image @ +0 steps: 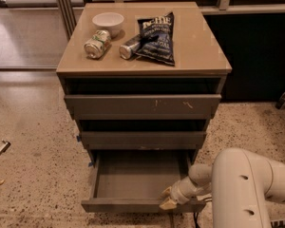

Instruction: Open bottom drawer

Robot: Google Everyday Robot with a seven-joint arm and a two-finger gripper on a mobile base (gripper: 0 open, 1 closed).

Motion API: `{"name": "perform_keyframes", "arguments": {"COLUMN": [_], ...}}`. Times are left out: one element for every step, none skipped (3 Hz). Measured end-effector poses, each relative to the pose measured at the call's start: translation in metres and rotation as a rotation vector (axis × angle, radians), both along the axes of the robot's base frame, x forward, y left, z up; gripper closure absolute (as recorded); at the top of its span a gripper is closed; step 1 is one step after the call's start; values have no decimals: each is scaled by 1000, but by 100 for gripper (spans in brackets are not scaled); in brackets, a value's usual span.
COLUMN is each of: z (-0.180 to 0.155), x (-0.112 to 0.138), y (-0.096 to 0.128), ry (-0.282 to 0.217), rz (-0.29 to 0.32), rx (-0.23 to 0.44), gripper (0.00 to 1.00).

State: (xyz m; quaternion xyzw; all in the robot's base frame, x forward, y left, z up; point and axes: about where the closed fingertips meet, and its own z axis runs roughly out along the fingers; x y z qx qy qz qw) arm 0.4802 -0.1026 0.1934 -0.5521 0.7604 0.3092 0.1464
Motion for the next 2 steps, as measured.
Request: {"name": "perform_keyframes", "arguments": {"z": [-8, -8], "x": [-18, -27], "y": [-13, -15], "ry": [20, 19], "rz": [9, 10], "rx": [18, 23], "gripper": [87, 85]}}
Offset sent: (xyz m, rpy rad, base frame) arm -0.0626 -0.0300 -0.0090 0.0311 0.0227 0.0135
